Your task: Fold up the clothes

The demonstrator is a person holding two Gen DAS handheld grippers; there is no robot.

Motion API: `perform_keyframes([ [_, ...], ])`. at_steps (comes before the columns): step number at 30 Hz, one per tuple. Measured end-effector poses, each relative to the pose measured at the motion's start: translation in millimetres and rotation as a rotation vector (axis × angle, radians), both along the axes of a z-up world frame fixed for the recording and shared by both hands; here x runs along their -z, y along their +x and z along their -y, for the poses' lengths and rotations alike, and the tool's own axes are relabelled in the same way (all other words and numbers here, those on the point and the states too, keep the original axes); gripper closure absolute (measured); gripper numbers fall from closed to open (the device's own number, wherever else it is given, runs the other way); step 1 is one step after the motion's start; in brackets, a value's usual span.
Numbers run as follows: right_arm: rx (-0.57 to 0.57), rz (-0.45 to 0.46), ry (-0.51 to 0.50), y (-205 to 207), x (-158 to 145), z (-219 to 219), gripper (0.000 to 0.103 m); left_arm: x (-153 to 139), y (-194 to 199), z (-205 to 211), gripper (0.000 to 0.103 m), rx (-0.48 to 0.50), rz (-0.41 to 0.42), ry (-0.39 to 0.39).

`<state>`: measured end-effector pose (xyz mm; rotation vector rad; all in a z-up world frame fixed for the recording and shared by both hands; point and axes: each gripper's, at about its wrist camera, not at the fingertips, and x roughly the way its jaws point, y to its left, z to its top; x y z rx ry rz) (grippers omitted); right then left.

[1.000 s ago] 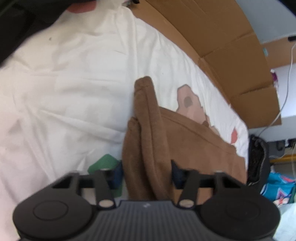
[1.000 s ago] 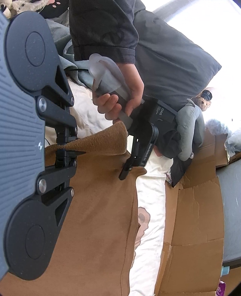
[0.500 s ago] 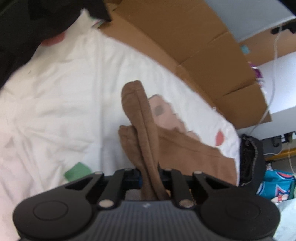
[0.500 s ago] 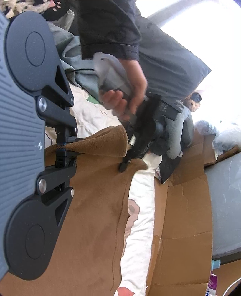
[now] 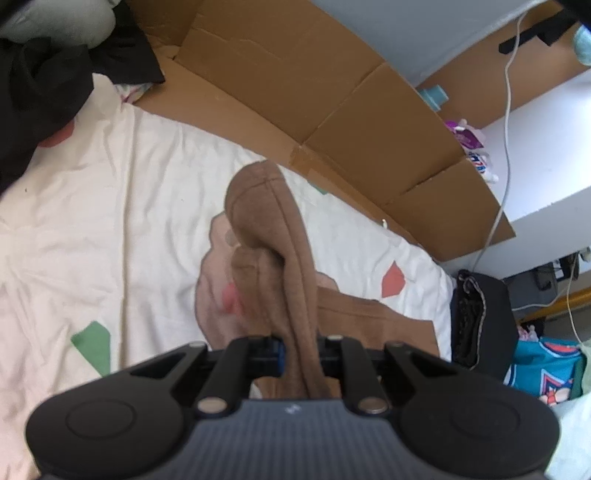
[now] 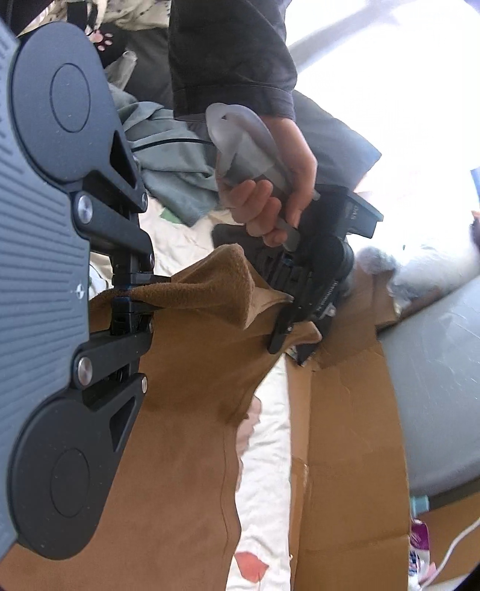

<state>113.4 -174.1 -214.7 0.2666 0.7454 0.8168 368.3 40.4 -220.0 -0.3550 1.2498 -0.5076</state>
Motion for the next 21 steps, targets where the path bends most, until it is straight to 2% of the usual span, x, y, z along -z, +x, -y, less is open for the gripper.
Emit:
perform_keyframes([
  [5,0.014,0.051,0.014,-6.2,-0.8,27.4,0.102,-6.2,-12.7,30.7,0.092,-0.022,0.025,0.036],
  [8,0.034,0.052,0.035,-7.5,2.3,44.9,0.102,-6.3,-19.3,51.0,0.092,-0.023,0.029,0.059],
  [21,0.174,-0.004,0.122,-26.7,27.2,124.1,0.102,-10.4,-43.2,160.2,0.092,0.094,0.075,0.101],
])
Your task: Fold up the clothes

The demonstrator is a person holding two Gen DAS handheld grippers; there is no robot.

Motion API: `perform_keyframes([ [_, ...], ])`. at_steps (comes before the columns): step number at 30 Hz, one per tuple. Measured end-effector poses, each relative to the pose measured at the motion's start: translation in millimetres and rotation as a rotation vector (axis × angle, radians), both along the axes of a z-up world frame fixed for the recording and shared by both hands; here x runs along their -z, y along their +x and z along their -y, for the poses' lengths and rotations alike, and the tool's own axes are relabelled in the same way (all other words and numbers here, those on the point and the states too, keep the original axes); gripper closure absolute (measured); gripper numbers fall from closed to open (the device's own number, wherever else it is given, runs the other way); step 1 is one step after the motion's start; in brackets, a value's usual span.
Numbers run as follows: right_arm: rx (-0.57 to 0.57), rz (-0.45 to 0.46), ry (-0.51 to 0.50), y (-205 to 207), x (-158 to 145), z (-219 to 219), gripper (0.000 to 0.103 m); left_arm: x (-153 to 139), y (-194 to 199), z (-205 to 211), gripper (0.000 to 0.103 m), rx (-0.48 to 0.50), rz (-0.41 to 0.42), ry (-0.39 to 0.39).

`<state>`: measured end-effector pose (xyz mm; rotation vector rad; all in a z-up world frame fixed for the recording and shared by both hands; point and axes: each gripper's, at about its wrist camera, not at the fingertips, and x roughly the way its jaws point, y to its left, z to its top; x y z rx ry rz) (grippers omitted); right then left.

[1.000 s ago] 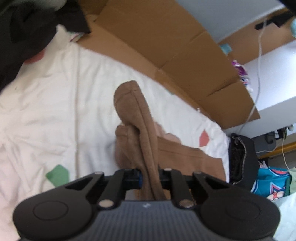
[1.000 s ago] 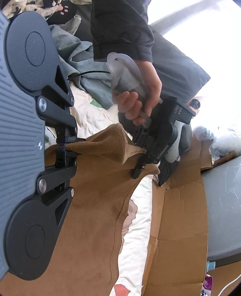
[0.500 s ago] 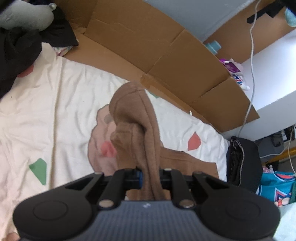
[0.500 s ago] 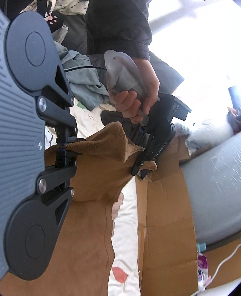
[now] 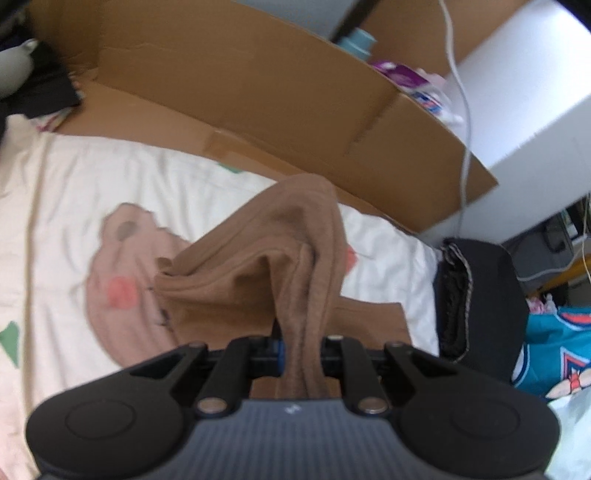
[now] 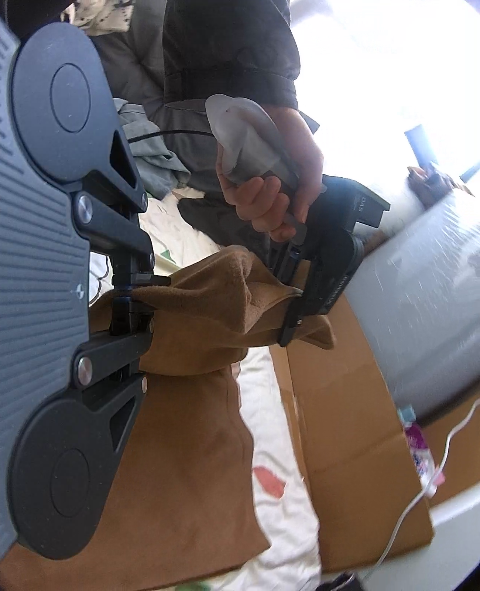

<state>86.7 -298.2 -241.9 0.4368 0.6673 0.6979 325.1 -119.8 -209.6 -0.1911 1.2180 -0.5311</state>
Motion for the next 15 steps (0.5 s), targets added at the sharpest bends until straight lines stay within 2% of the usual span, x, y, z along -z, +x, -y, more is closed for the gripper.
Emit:
perform_keyframes([
  [9,0.086,-0.079,0.064,-18.5,30.9,37.6,0.102,27.7,-16.9,65.4,0.092,0.083,-0.025,-0.01],
  [15,0.165,-0.142,0.096,-24.1,52.7,57.8,0.102,66.1,-27.5,94.0,0.092,0.04,-0.094,-0.059],
])
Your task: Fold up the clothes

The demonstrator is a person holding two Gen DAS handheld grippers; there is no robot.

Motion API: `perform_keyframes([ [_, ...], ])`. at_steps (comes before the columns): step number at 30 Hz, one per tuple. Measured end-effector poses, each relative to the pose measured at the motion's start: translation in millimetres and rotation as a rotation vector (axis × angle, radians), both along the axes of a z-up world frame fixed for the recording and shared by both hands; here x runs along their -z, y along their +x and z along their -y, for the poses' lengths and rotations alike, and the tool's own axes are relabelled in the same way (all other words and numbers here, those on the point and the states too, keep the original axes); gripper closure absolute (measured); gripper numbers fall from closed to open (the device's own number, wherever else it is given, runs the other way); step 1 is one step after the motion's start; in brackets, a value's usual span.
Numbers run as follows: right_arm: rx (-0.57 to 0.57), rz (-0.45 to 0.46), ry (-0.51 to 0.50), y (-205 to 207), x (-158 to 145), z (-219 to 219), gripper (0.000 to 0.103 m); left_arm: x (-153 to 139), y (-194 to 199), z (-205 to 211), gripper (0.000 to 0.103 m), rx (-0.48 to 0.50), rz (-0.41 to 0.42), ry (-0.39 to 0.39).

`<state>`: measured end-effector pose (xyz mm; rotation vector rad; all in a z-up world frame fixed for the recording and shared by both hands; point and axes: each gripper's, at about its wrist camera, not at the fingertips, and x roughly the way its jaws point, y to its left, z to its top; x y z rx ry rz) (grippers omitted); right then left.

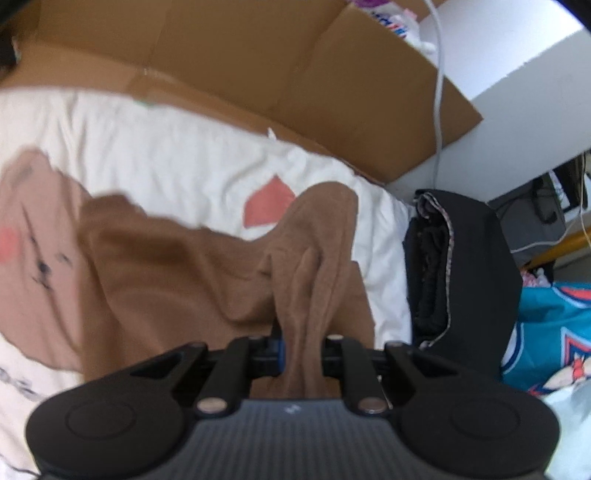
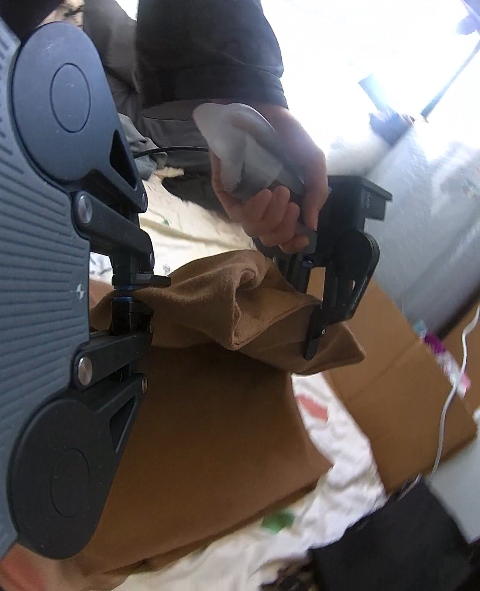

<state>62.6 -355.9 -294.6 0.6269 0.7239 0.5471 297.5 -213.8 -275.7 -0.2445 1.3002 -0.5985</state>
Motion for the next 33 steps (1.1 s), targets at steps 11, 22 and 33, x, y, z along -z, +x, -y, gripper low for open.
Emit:
perform_keyframes([
  [11,0.167,-0.119,0.046,-4.3,39.8,36.8,0.098,36.6,-21.8,46.8,0.092,0.086,0.022,0.041],
  [22,0.312,-0.173,0.034,-2.3,55.7,68.0,0.056,47.4,-20.1,52.5,0.091,0.062,-0.005,0.07],
  [33,0.322,-0.154,0.047,-25.4,51.4,75.5,0.1,37.3,-29.2,65.0,0.091,0.007,0.038,0.115],
])
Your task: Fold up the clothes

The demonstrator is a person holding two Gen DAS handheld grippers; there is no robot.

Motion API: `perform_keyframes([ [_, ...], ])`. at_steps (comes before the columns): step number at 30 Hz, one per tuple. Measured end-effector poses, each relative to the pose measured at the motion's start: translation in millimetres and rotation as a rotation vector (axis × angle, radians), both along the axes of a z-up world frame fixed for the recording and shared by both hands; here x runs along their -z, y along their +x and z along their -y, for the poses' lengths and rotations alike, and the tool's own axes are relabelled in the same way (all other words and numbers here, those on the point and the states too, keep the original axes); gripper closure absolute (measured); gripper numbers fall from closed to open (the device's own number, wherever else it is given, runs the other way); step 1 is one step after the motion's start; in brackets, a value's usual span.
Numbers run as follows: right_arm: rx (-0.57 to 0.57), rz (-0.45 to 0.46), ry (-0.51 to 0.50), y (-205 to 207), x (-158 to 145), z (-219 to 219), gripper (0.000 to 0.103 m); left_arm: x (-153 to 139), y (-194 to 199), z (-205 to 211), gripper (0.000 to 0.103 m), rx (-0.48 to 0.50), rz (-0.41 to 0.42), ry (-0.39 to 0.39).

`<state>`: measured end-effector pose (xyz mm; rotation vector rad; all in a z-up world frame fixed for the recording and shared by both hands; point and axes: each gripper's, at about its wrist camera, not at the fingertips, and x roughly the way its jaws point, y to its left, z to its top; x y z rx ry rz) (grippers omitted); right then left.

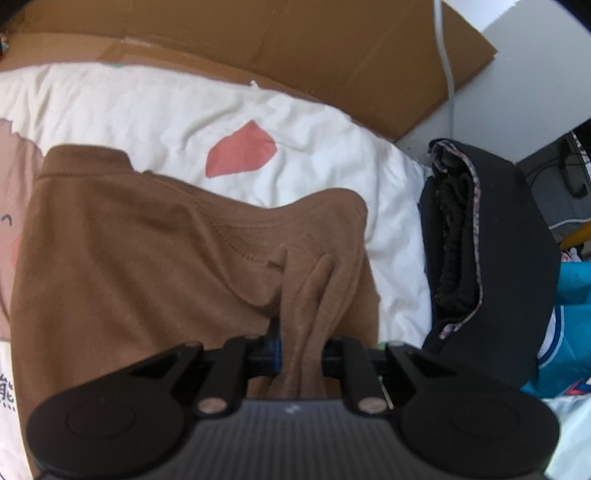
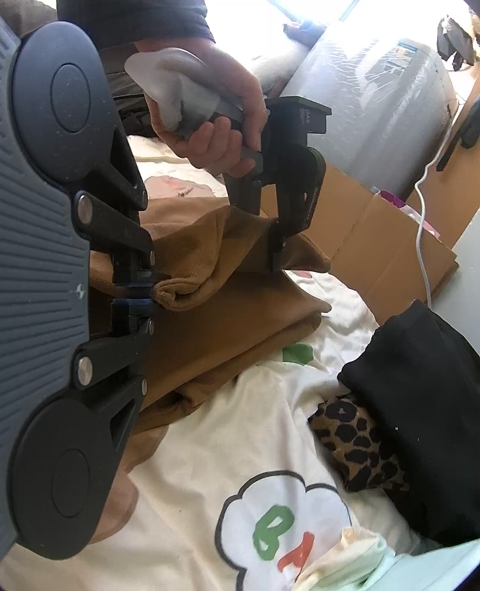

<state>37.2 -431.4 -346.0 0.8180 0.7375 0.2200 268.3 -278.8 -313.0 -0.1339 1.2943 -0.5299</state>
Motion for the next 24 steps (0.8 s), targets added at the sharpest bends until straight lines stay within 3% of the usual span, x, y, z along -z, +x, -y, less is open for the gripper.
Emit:
perform_keyframes([
  [9,0.051,-0.036,0.04,-13.5,8.8,9.4,0.1,6.3,-6.7,29.5,0.091,0.006,0.009,0.048],
  [17,0.072,-0.029,0.053,-12.8,8.7,15.9,0.1,12.9,-4.8,45.2,0.09,-0.05,0.013,0.077],
  [24,0.086,-0.064,0.068,-12.9,20.5,20.1,0.1,24.0,-2.8,64.4,0.084,-0.02,0.001,0.183],
])
